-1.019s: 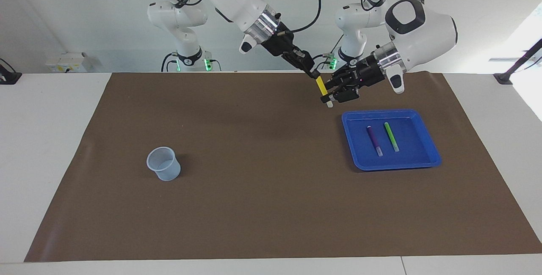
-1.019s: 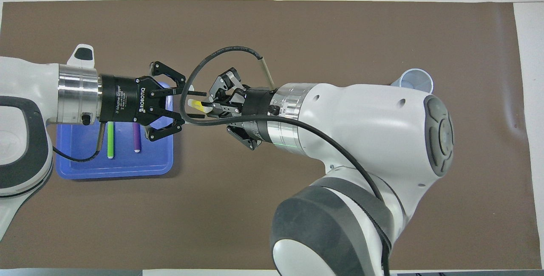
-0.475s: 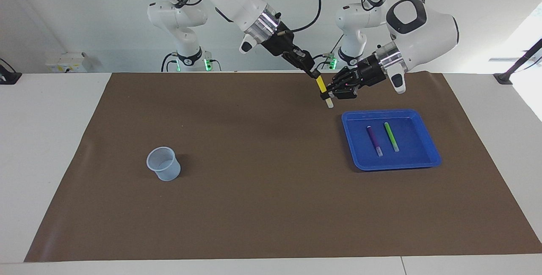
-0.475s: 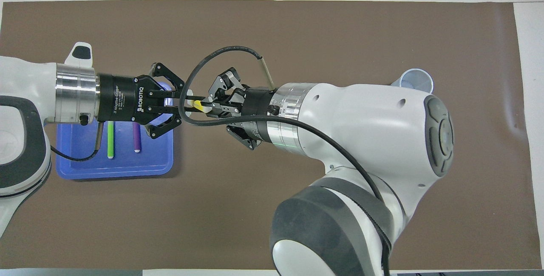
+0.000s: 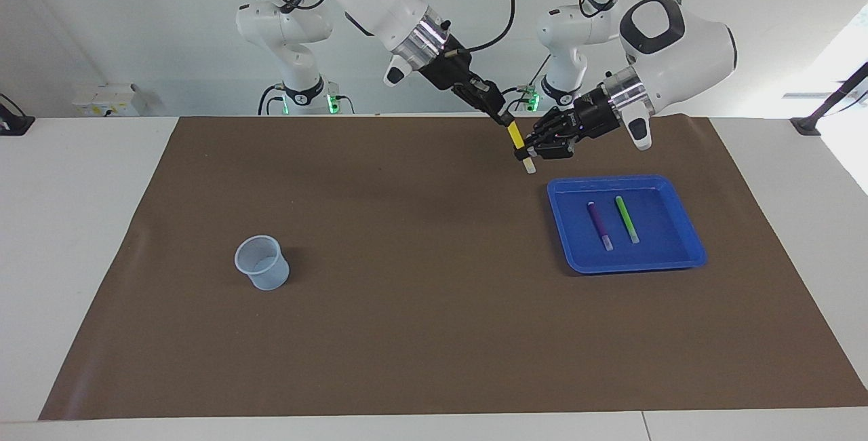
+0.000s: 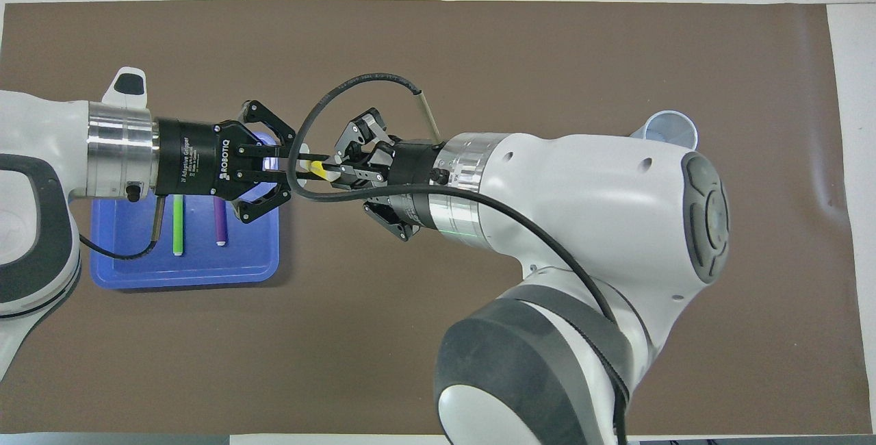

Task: Right arm passes pens to left for tray arrangement
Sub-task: 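Lay the yellow pen in the tray with the left gripper while the right gripper withdraws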

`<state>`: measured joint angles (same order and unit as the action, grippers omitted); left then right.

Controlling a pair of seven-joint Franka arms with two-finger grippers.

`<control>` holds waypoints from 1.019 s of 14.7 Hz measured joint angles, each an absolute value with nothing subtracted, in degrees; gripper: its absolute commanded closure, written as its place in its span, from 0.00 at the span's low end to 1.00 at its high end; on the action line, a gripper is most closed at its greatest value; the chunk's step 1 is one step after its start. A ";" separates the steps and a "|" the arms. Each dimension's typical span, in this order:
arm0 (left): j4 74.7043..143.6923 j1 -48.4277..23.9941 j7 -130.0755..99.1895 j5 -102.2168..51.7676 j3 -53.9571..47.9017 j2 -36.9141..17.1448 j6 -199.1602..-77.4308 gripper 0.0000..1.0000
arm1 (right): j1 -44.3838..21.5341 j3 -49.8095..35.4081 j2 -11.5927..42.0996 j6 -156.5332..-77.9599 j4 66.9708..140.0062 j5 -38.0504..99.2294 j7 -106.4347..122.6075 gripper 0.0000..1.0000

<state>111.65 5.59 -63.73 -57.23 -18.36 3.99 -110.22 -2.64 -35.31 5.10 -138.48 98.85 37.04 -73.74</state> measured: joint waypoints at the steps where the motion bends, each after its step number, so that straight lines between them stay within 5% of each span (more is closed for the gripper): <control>1: 111.51 5.92 -63.67 -57.23 -18.28 3.99 -110.22 1.00 | -2.63 -35.30 5.11 -138.42 98.86 37.03 -73.74 0.00; 8: 111.34 8.37 -59.29 -56.18 -18.17 3.99 -110.26 1.00 | -2.55 -31.01 4.57 -136.48 98.90 30.68 -70.10 0.00; 15: 112.10 17.25 -38.91 -38.21 -17.83 3.74 -105.20 1.00 | -2.11 -18.68 2.12 -122.39 100.59 20.76 -46.37 0.00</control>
